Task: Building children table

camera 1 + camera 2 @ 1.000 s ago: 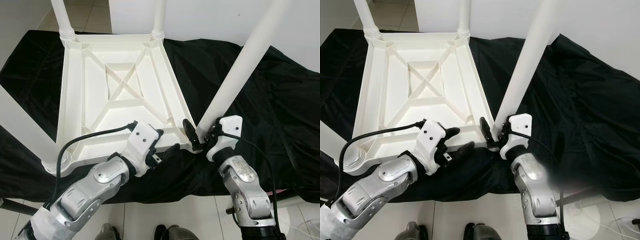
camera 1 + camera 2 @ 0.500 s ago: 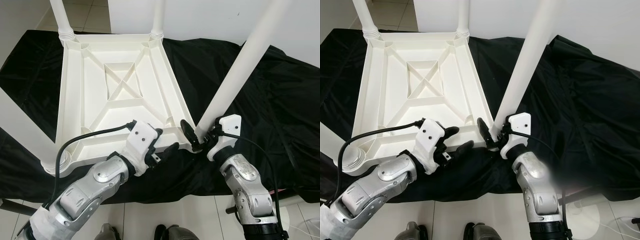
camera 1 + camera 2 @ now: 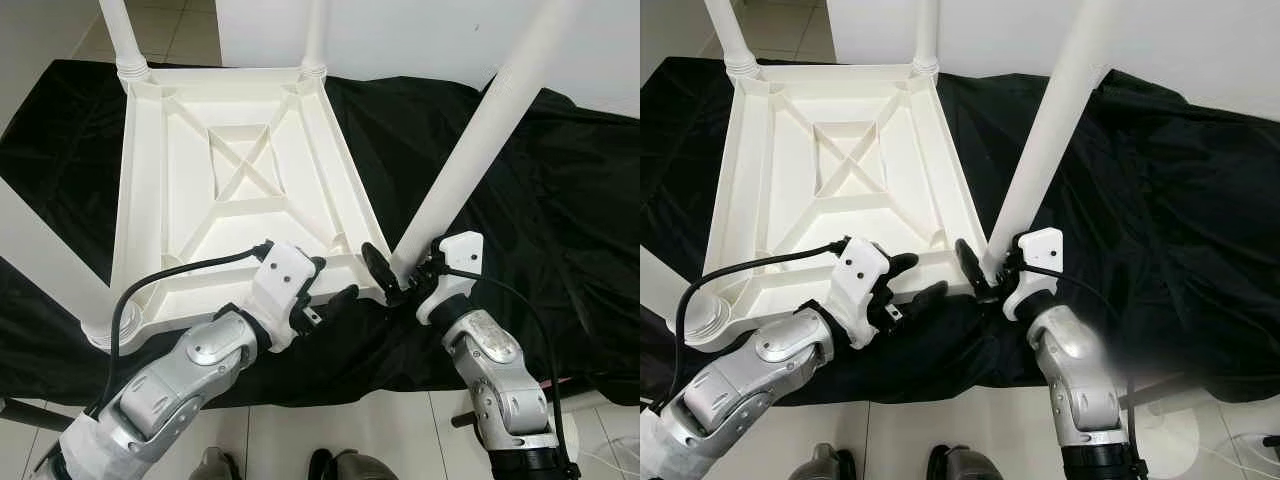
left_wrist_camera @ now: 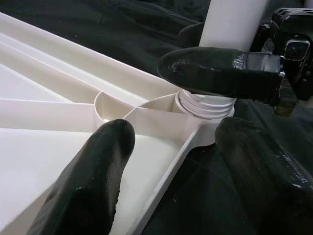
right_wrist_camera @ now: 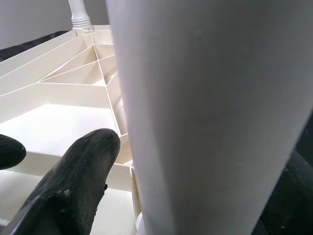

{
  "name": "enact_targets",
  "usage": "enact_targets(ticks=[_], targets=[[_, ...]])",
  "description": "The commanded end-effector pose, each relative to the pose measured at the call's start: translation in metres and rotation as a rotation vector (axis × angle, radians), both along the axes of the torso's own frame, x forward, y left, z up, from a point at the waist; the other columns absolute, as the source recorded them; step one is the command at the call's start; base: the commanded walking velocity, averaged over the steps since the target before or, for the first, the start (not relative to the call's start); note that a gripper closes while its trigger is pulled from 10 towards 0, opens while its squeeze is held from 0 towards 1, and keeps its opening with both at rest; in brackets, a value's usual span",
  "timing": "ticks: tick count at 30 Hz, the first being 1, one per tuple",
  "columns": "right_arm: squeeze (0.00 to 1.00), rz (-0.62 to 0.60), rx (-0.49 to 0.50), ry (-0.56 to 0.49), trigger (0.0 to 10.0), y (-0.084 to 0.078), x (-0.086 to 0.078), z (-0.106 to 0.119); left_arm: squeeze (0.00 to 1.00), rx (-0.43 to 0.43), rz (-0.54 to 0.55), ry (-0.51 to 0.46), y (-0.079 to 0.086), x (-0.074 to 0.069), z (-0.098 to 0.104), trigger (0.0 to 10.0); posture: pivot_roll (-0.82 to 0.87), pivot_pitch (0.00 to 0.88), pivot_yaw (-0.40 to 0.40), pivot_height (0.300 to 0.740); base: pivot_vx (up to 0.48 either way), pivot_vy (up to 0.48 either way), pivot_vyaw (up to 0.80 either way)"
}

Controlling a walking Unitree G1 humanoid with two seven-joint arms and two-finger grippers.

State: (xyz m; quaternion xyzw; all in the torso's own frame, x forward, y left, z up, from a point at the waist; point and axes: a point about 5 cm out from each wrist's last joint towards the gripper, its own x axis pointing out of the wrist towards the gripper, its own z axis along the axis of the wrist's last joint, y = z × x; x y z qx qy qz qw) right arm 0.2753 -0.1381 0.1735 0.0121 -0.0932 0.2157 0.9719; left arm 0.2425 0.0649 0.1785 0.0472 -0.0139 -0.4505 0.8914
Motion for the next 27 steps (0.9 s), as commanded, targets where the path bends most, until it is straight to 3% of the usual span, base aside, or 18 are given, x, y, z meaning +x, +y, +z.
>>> enact_targets(ticks=[1, 14, 27], targets=[[0.00, 0.001, 0.004, 0.014, 10.0, -0.0022, -0.0018, -0.0045, 0.00, 0.007, -0.210, 0.016, -0.0067, -0.0118, -0.0002, 10.0, -0.09, 0.184, -0.092, 0.740, 0.000, 0.000, 0.00], [0.00, 0.027, 0.000, 0.002, 10.0, -0.0009, 0.0006, -0.0028, 0.00, 0.010, -0.207, 0.011, -0.0052, -0.0102, 0.0007, 10.0, -0.08, 0.181, -0.080, 0.740, 0.000, 0.000, 0.00], [0.00, 0.215, -0.109, -0.010, 10.0, -0.0015, 0.0046, 0.0010, 0.00, 0.037, -0.245, 0.023, -0.0021, -0.0141, 0.0000, 10.0, -0.04, 0.183, -0.064, 0.740, 0.000, 0.000, 0.00]])
